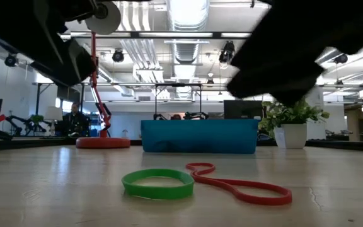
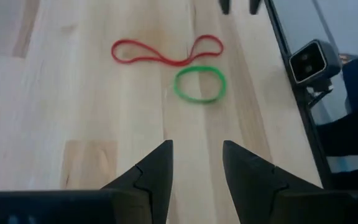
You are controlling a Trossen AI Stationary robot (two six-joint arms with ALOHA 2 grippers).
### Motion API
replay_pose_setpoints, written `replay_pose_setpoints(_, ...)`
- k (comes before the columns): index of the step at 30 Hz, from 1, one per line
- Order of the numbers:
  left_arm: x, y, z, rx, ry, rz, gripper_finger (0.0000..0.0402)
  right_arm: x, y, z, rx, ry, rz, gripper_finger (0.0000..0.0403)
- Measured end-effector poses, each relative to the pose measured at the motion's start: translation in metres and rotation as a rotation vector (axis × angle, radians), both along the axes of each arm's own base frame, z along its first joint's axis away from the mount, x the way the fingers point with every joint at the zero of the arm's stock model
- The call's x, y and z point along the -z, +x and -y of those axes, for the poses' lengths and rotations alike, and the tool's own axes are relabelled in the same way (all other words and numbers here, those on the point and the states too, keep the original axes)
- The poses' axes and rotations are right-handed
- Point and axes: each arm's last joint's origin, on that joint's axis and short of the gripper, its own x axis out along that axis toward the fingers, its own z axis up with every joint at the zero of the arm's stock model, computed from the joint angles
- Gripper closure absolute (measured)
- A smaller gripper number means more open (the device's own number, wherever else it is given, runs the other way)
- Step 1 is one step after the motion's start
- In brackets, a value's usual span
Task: Pick and place rubber bands into bin
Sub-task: Put the green rubber band into the blue bin
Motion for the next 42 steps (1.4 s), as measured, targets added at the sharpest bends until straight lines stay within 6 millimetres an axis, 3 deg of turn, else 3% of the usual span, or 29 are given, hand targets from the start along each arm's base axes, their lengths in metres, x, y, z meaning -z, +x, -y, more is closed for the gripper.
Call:
replay_pose_setpoints(4, 0.009, -0.003, 0.0, -0.033, -0.03, 0.007, 0.0278, 0.001, 0.025, -0.004, -0.034, -0.084, 0.012, 0.0296)
replay_pose_setpoints(10, 0.014, -0.008, 0.003, -0.059, -0.081, -0.009, 0.0278, 0.016, 0.055, 0.011, 0.073, -0.114, -0.132, 0.0304)
replay_pose_setpoints(15, 0.013, -0.01, 0.008, -0.042, -0.089, -0.009, 0.0278, 0.016, 0.074, 0.014, 0.031, -0.122, -0.124, 0.0304)
replay_pose_setpoints(24, 0.013, -0.014, 0.014, -0.067, -0.07, 0.005, 0.0278, 0.021, 0.071, 0.022, 0.051, -0.211, -0.25, 0.0296)
replay_pose_setpoints(42, 0.015, -0.015, 0.012, -0.112, -0.021, 0.026, 0.0278, 0.033, 0.075, 0.023, -0.008, -0.214, -0.267, 0.03)
